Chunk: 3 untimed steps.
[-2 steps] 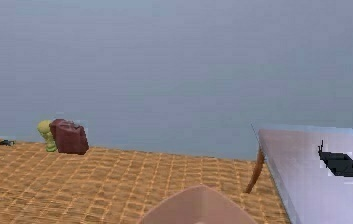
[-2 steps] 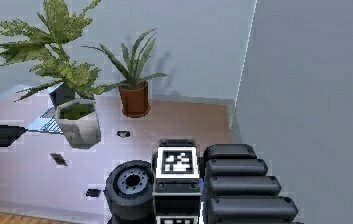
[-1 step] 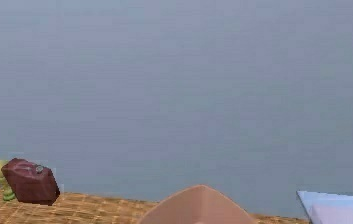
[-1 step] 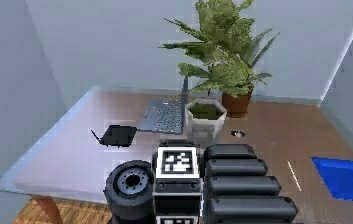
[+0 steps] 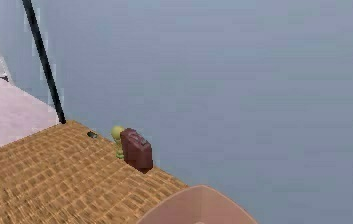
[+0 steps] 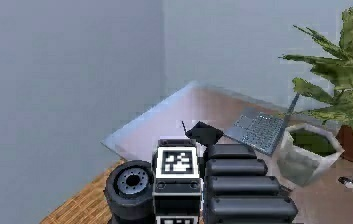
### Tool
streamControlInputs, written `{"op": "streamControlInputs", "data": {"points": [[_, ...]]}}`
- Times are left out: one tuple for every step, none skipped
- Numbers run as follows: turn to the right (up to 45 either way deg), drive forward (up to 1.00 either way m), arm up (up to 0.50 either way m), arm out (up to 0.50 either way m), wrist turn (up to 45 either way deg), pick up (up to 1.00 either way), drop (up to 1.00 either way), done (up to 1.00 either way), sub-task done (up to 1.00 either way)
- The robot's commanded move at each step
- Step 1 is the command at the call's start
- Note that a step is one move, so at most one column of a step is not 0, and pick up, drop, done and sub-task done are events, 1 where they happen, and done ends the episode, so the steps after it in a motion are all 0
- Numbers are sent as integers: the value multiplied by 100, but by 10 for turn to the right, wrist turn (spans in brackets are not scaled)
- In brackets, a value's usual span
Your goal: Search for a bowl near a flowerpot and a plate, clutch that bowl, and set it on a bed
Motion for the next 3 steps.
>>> {"op": "streamControlInputs", "data": {"points": [[0, 30, 0, 0, 0, 0, 0, 0, 0], [-450, 0, 0, 0, 0, 0, 0, 0, 0], [0, 100, 0, 0, 0, 0, 0, 0, 0]]}}
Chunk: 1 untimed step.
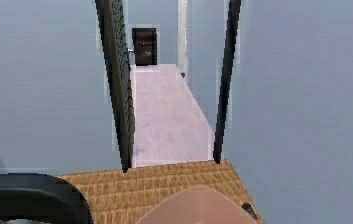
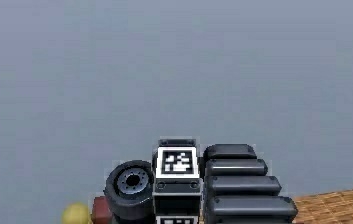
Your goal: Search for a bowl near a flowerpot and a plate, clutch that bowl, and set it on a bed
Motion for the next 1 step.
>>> {"op": "streamControlInputs", "data": {"points": [[0, 100, 0, 0, 0, 0, 0, 0, 0]]}}
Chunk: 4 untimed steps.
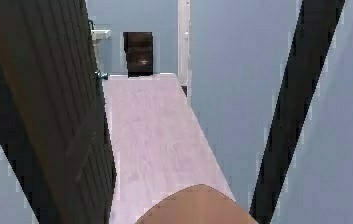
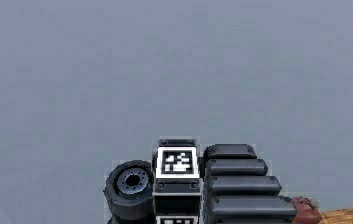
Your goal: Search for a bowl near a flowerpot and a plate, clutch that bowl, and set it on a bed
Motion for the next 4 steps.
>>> {"op": "streamControlInputs", "data": {"points": [[0, 100, 0, 0, 0, 0, 0, 0, 0], [-30, 0, 0, 0, 0, 0, 0, 0, 0], [0, 100, 0, 0, 0, 0, 0, 0, 0], [-30, 0, 0, 0, 0, 0, 0, 0, 0]]}}
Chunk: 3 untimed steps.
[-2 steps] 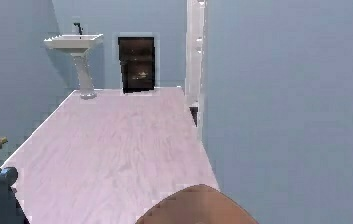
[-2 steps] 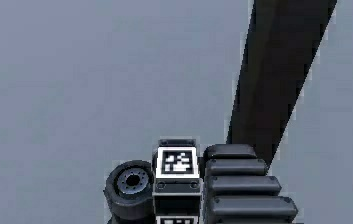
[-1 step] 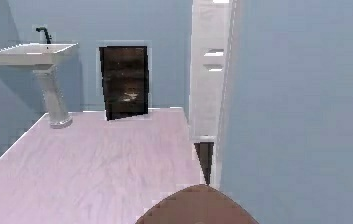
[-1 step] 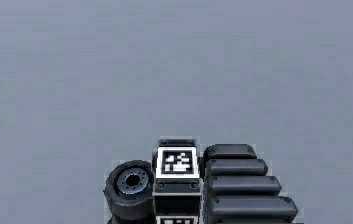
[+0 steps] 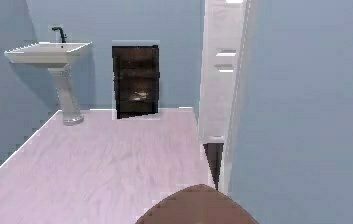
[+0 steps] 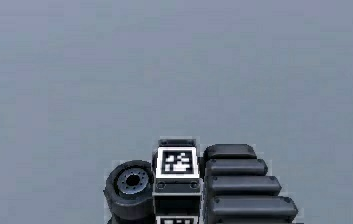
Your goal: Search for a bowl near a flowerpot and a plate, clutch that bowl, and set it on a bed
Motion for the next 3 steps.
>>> {"op": "streamControlInputs", "data": {"points": [[0, 100, 0, 0, 0, 0, 0, 0, 0], [0, 30, 0, 0, 0, 0, 0, 0, 0], [60, 0, 0, 0, 0, 0, 0, 0, 0]]}}
